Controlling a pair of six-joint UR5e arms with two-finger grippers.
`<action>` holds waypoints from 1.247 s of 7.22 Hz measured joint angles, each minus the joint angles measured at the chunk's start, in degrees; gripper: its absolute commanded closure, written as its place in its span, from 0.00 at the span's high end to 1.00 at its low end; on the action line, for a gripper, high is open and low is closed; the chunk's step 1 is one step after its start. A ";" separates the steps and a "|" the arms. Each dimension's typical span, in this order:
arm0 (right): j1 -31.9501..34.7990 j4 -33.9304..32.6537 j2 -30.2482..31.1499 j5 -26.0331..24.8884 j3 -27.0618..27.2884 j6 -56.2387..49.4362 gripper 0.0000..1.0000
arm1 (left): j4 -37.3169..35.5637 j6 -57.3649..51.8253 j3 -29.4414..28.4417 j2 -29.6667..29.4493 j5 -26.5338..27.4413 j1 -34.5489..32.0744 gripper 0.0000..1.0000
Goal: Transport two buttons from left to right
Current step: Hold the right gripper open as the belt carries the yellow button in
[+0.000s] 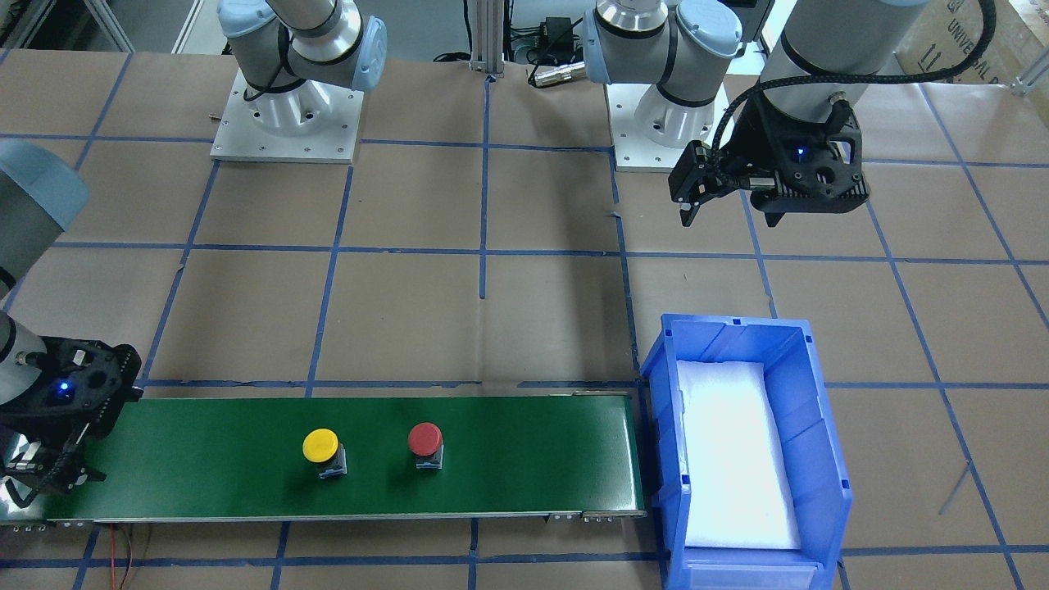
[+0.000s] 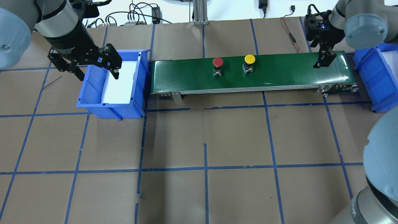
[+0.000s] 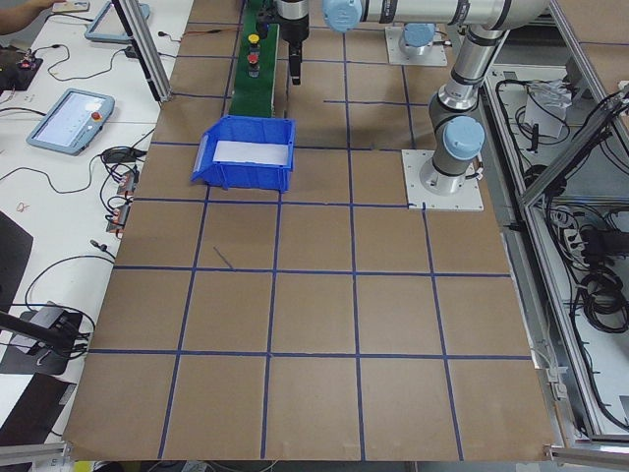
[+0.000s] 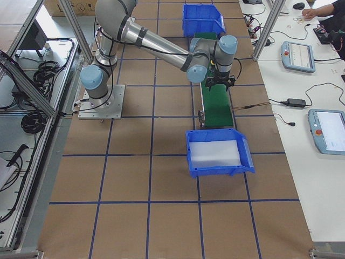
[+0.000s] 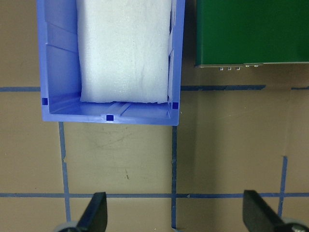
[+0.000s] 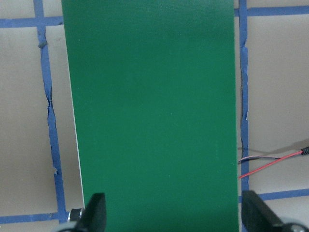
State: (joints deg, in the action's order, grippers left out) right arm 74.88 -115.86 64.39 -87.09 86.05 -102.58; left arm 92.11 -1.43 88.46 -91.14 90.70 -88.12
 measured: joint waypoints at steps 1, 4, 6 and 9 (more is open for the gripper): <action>0.00 -0.36 -0.16 0.21 0.04 -0.50 1.00 | -0.02 -0.02 0.00 0.00 -0.04 -0.01 1.00; 0.00 -0.28 -0.29 0.34 0.01 -0.83 1.00 | -0.01 0.01 0.07 0.00 0.06 -0.02 1.00; 0.00 -0.20 -0.30 0.34 0.00 -0.89 1.00 | -0.08 -0.01 0.08 0.00 0.16 -0.02 1.00; 0.00 -0.52 -0.15 0.38 -0.11 -1.42 1.00 | -0.20 -0.06 -0.02 0.00 0.16 0.07 1.00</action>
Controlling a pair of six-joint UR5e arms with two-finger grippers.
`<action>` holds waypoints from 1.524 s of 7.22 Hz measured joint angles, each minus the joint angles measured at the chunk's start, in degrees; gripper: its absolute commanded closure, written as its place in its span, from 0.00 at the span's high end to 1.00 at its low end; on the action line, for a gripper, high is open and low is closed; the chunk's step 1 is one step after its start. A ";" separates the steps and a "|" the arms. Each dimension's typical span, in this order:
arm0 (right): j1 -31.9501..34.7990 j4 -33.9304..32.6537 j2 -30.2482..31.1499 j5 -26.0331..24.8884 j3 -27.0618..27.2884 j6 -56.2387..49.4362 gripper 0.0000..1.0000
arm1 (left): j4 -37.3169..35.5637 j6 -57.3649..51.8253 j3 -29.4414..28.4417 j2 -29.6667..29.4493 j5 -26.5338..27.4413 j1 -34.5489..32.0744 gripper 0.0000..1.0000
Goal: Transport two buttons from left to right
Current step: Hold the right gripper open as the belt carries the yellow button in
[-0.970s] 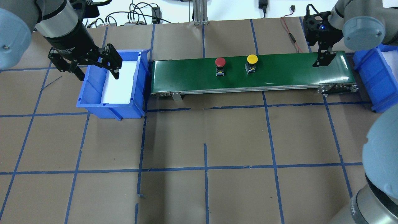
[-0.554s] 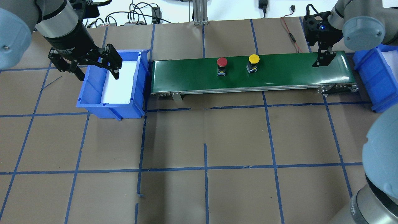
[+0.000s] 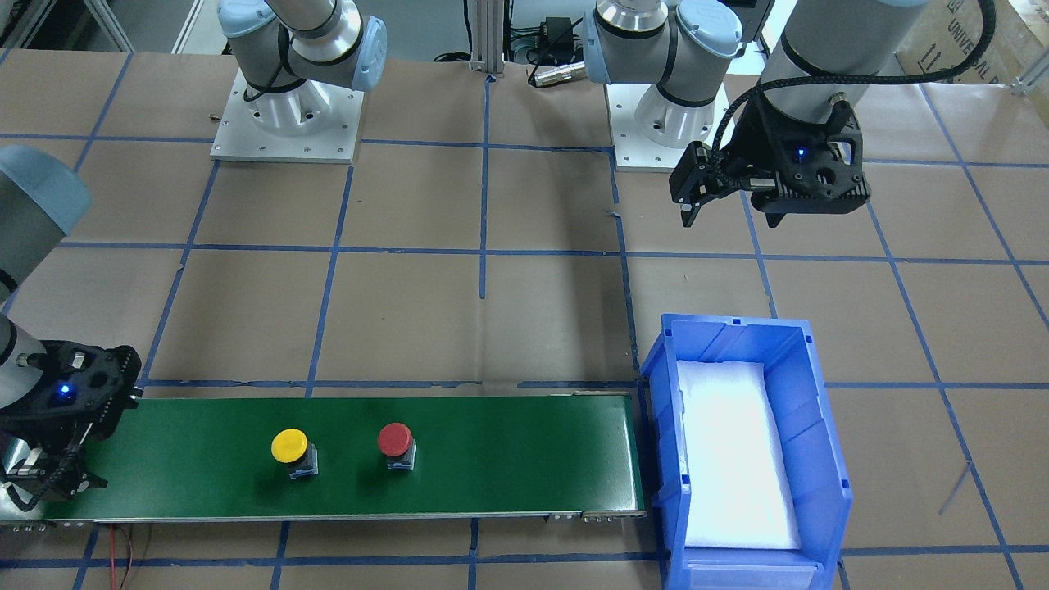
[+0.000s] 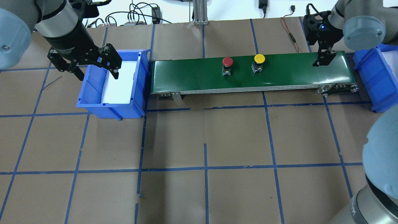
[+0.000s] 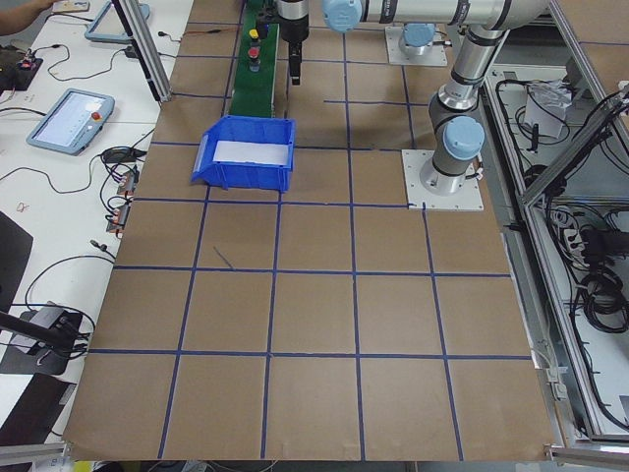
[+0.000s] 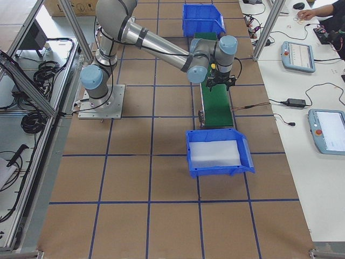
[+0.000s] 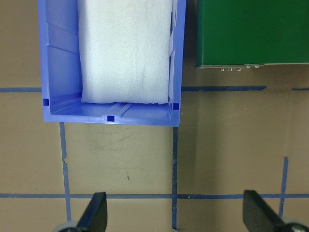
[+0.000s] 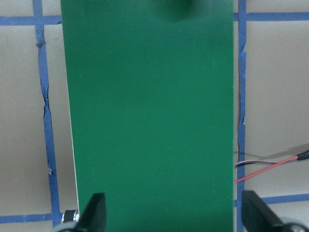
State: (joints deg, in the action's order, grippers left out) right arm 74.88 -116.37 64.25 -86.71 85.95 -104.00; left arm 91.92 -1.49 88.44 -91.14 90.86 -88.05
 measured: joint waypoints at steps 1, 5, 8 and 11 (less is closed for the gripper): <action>0.00 -0.06 0.00 0.03 0.00 -0.40 1.00 | -0.04 0.00 -0.06 -0.02 -0.04 0.09 1.00; 0.00 -0.10 -0.04 -0.03 0.06 0.34 1.00 | -0.07 0.00 -0.06 -0.03 -0.13 0.16 1.00; 0.00 -0.17 -0.08 -0.04 0.22 0.41 1.00 | -0.07 0.00 0.02 -0.05 -0.16 0.15 1.00; 0.00 -0.11 0.04 -0.04 0.64 0.07 1.00 | -0.07 0.00 0.03 -0.05 -0.16 0.16 1.00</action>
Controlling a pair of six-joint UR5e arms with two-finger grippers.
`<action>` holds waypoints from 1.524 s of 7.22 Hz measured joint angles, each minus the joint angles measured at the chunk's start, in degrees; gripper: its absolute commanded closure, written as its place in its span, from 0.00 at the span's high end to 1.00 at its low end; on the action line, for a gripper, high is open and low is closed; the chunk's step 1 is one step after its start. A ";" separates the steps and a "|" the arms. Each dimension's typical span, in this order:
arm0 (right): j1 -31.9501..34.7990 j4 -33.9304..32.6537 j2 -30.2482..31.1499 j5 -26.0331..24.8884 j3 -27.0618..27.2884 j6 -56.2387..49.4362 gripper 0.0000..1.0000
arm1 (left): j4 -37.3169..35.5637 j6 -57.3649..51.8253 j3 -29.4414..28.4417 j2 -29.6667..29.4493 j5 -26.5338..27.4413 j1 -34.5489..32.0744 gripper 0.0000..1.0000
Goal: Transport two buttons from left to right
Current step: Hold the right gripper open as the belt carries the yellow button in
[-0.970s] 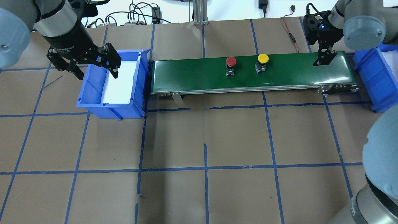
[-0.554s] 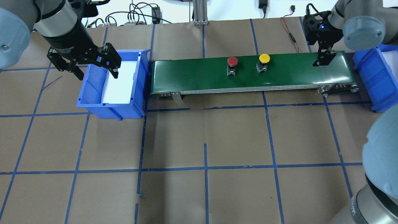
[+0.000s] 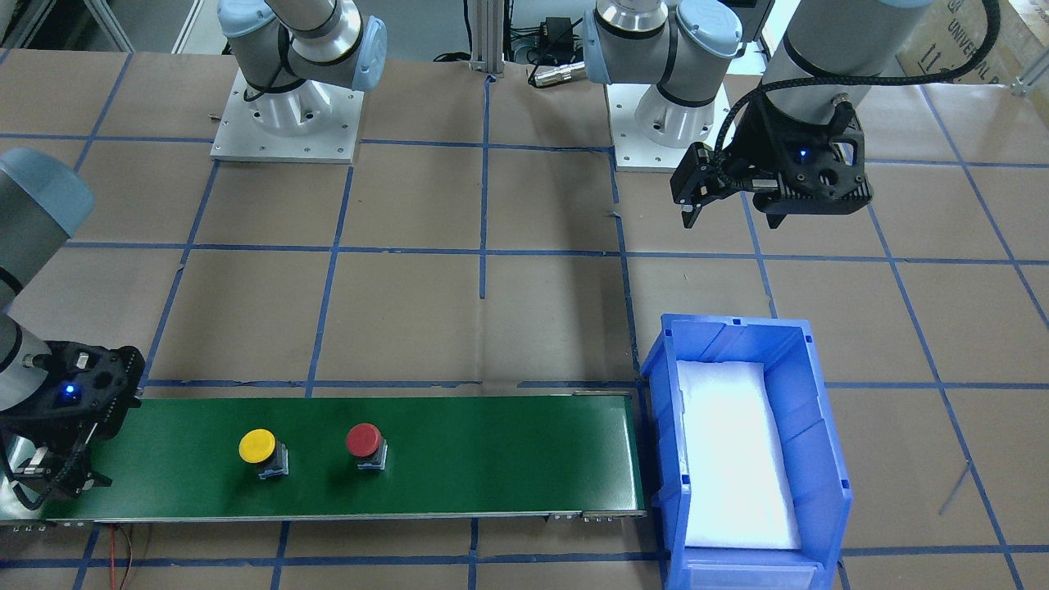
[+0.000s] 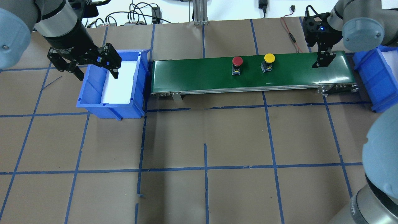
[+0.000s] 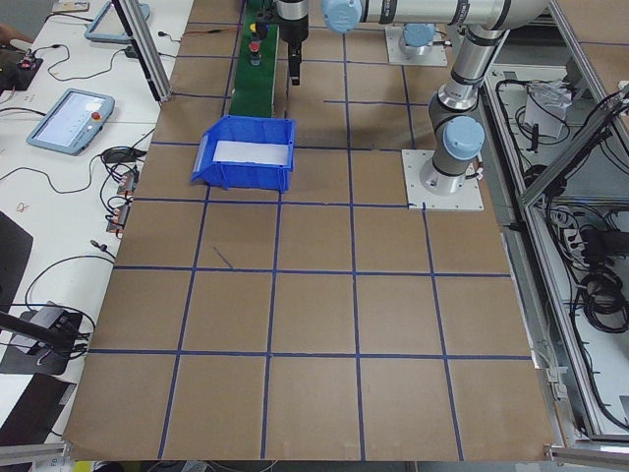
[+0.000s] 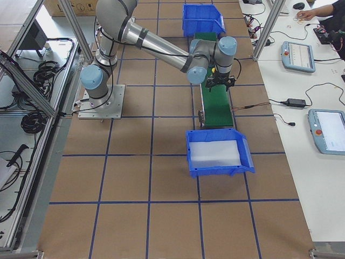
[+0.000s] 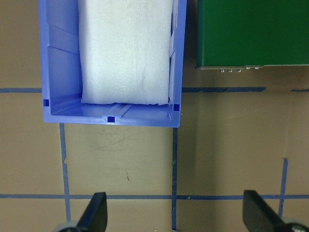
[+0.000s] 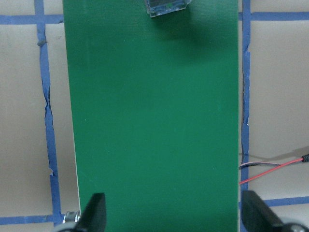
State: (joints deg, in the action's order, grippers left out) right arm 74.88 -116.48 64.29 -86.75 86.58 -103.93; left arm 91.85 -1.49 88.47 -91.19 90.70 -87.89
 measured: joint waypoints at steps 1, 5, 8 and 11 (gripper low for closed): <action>0.00 0.19 0.18 0.02 0.10 -0.96 1.00 | 0.00 0.00 0.03 0.03 0.00 0.00 1.00; 0.00 -0.02 0.15 0.85 0.28 -4.79 1.00 | 0.00 0.00 -0.05 0.02 0.00 0.00 1.00; 0.00 -0.55 -0.17 1.03 0.32 -5.62 1.00 | -0.02 0.00 -0.05 0.02 0.00 0.01 1.00; 0.00 -0.56 -0.25 1.37 0.30 -5.67 1.00 | -0.08 0.00 -0.11 0.01 0.00 0.05 1.00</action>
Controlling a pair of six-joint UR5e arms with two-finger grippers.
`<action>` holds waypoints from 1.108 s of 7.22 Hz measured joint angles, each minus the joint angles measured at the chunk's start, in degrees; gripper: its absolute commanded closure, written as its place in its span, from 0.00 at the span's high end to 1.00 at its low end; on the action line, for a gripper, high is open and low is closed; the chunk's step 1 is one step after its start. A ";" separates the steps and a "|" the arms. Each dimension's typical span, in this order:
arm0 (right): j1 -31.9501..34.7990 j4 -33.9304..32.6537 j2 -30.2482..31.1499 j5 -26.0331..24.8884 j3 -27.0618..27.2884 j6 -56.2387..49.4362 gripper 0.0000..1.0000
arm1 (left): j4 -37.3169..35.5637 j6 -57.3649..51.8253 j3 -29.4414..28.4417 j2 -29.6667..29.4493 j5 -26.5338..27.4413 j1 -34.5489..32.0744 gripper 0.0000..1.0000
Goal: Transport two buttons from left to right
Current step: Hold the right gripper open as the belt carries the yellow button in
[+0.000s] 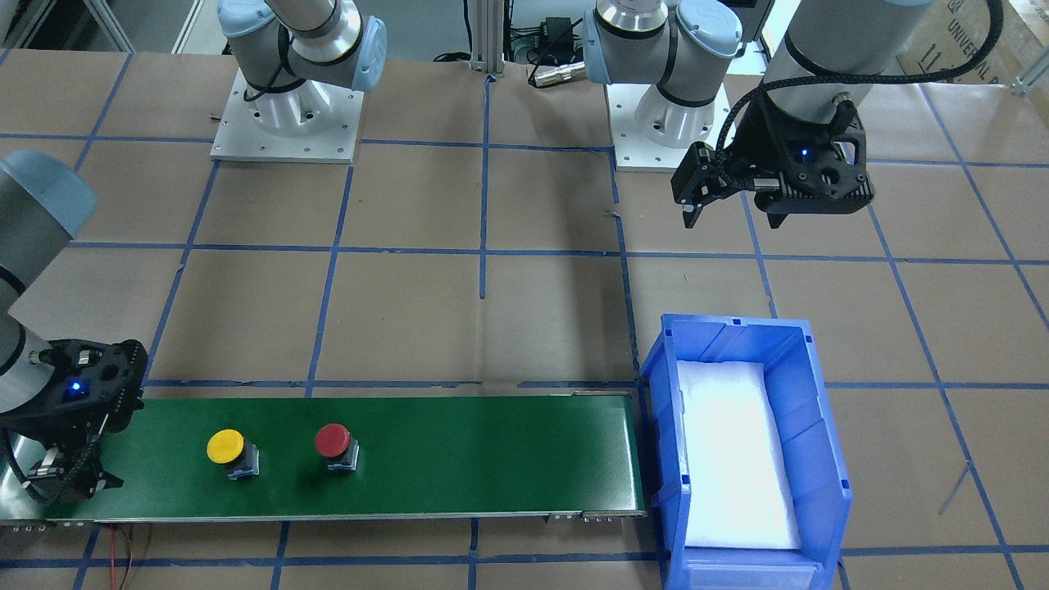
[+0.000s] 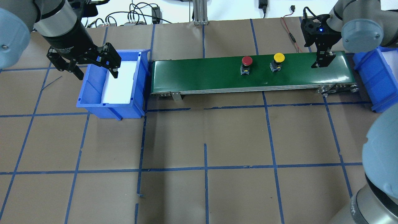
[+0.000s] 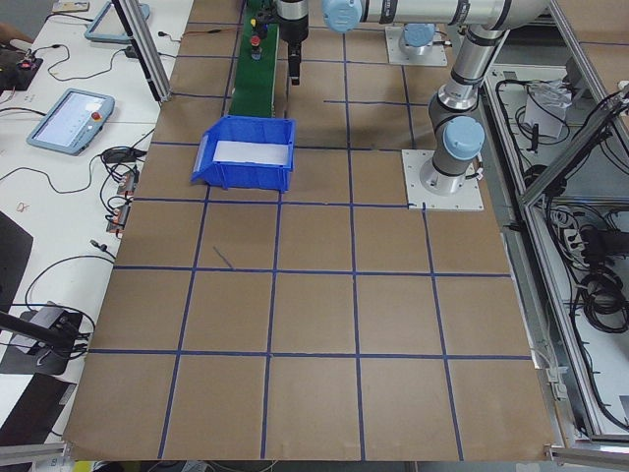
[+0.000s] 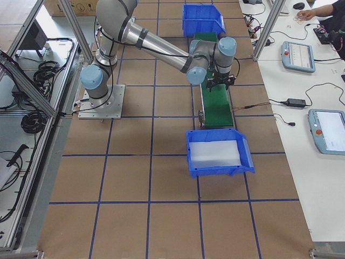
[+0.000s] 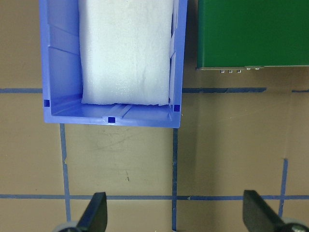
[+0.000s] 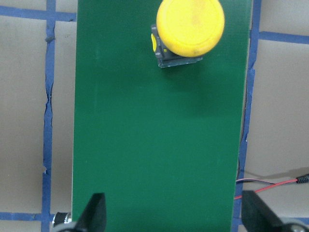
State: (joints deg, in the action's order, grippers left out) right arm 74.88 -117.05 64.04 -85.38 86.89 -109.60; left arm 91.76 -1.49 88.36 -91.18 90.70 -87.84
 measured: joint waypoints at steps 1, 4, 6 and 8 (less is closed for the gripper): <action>0.00 -0.02 -0.15 -0.08 0.05 0.03 1.00 | 0.00 0.00 -0.01 0.00 0.00 0.01 1.00; 0.00 -0.02 -0.38 0.27 0.53 0.25 1.00 | -0.01 0.00 -0.10 0.04 0.00 0.03 1.00; 0.00 -0.02 -0.41 0.24 0.76 0.27 1.00 | -0.01 0.00 -0.12 0.01 0.00 0.03 1.00; 0.00 -0.02 -0.38 0.16 1.79 0.21 1.00 | 0.00 0.00 -0.09 -0.01 0.00 0.04 1.00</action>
State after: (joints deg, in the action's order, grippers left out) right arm 74.88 -117.07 63.65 -85.22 88.68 -109.39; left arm 91.76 -1.49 88.27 -91.19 90.70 -87.80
